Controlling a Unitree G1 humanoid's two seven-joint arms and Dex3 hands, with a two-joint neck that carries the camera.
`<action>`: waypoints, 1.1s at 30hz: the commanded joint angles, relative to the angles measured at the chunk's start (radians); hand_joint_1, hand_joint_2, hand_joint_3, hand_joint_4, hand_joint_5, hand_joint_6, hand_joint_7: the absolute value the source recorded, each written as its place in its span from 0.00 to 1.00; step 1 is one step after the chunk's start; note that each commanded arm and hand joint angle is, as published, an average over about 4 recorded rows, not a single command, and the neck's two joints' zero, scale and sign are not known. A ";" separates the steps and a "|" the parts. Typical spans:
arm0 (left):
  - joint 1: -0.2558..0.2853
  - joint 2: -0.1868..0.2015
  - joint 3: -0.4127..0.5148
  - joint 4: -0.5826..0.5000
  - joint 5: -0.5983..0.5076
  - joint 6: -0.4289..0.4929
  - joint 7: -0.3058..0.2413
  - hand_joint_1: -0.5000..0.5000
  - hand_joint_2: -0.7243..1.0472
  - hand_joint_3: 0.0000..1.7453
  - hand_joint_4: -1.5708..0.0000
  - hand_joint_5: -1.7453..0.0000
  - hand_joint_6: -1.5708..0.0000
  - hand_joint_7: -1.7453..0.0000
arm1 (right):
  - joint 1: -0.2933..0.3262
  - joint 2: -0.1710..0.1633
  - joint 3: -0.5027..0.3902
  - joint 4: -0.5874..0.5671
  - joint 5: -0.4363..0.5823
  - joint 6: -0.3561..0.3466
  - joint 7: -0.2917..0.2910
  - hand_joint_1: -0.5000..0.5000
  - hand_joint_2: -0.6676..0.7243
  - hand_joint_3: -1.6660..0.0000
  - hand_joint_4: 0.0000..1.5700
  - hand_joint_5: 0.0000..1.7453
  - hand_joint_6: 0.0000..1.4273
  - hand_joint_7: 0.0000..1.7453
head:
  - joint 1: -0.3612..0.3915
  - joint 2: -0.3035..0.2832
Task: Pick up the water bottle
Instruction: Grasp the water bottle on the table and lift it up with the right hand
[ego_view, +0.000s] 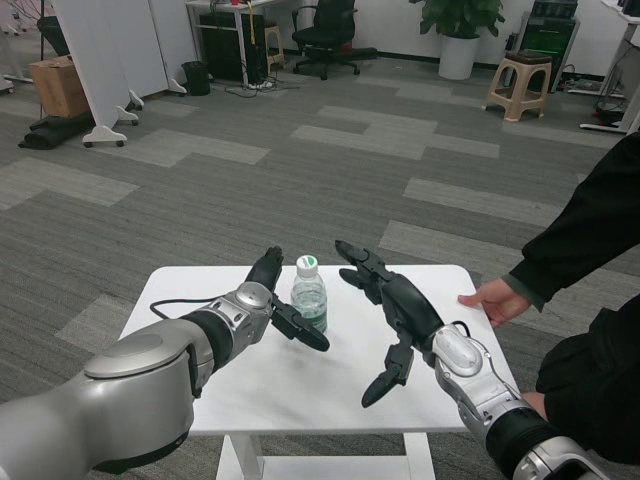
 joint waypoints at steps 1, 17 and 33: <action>-0.005 0.002 -0.026 0.000 -0.003 0.008 -0.005 1.00 0.20 0.05 1.00 1.00 1.00 1.00 | -0.012 -0.002 -0.003 -0.004 0.004 0.005 -0.002 0.45 0.91 0.71 0.00 0.22 0.00 0.04 | 0.002 -0.003; -0.003 0.012 -0.162 -0.042 -0.115 0.010 -0.075 1.00 0.20 0.05 1.00 1.00 1.00 1.00 | -0.011 -0.002 -0.003 -0.005 0.004 0.005 -0.002 0.42 0.91 0.71 0.00 0.22 0.00 0.04 | -0.004 -0.025; 0.062 0.127 -0.248 -0.126 -0.234 -0.024 -0.279 1.00 0.30 0.05 1.00 1.00 1.00 1.00 | 0.000 -0.005 -0.009 -0.008 0.005 0.005 -0.003 0.46 0.91 0.71 0.00 0.22 0.00 0.04 | -0.010 -0.042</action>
